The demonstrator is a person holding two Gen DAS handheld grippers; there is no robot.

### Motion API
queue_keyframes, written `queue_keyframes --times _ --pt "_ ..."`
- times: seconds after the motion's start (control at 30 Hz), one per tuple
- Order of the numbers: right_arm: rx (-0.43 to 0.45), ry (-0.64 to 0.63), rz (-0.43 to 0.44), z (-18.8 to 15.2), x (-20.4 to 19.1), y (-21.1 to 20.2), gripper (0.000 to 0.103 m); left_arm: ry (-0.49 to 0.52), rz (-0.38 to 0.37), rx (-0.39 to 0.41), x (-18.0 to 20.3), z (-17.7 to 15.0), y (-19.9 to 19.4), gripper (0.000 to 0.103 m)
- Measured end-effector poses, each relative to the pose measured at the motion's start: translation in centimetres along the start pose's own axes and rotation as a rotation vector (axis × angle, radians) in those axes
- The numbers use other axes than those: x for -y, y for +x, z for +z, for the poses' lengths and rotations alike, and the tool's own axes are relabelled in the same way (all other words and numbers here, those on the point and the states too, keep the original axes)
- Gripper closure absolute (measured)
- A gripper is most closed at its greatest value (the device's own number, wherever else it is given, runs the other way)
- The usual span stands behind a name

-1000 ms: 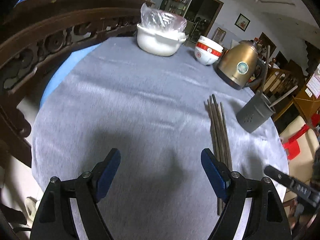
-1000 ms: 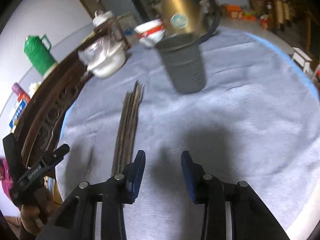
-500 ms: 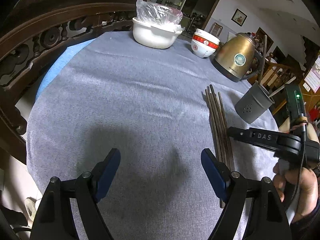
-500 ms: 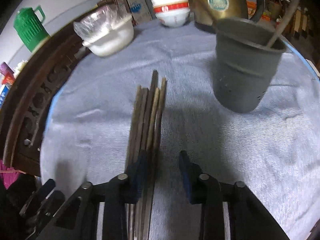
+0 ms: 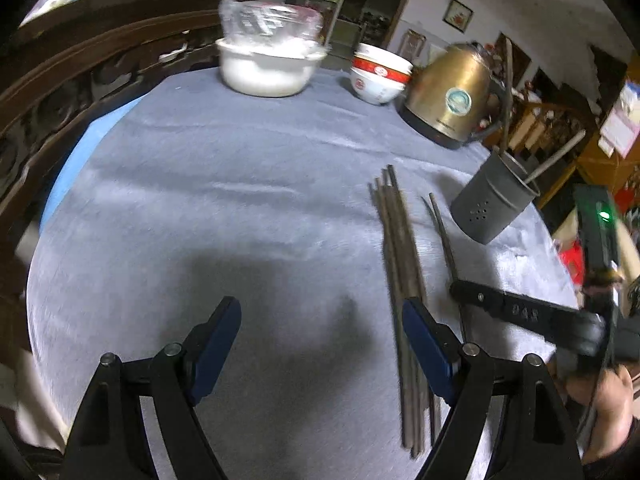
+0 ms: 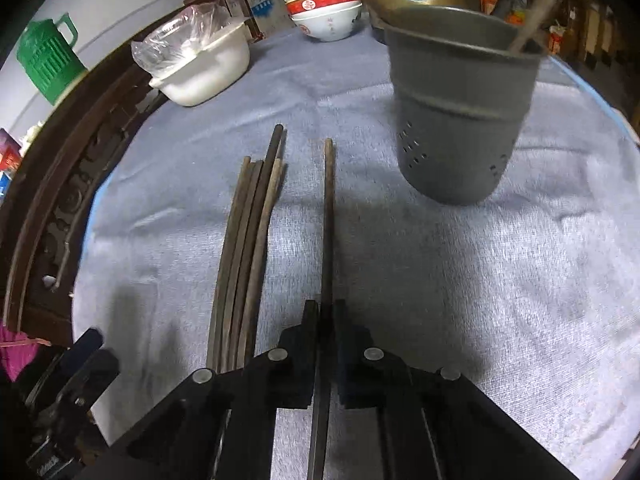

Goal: Organize utensils
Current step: 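Grasp another chopstick with the right tool while the left tool grasps one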

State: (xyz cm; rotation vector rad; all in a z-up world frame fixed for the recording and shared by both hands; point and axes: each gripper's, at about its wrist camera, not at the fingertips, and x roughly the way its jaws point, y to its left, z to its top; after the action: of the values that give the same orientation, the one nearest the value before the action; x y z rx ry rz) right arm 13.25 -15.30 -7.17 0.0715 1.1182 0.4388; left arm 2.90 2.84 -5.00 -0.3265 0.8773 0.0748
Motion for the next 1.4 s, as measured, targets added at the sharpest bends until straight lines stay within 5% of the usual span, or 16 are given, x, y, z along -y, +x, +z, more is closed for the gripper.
queue_keyframes --times 0.13,0.3,0.5,0.77,0.87,1.07,1.4 --pt "0.011 0.016 0.026 -0.9 0.6 -0.5 0.092 0.070 -0.001 -0.057 2.7 1.6 2.1 0.020" --pt "0.026 0.053 0.074 -1.8 1.8 -0.9 0.092 0.166 0.110 -0.185 4.7 1.8 6.2 0.024" --pt "0.035 0.062 0.111 -2.6 2.8 -1.2 0.092 0.066 0.117 -0.171 1.9 1.8 5.0 0.038" --pt "0.043 0.072 0.125 -2.8 2.9 -1.2 0.092 0.036 0.092 -0.185 0.4 1.5 4.4 0.038" --pt "0.043 0.070 0.124 -2.8 3.0 -1.3 0.092 0.048 0.097 -0.186 0.5 1.7 4.6 0.048" --pt "0.043 0.067 0.115 -2.8 2.7 -1.2 0.092 -0.049 0.023 -0.163 -1.1 1.9 3.0 0.049" --pt "0.042 0.066 0.104 -2.7 2.5 -1.0 0.091 0.080 0.164 -0.207 1.4 1.7 4.7 0.047"
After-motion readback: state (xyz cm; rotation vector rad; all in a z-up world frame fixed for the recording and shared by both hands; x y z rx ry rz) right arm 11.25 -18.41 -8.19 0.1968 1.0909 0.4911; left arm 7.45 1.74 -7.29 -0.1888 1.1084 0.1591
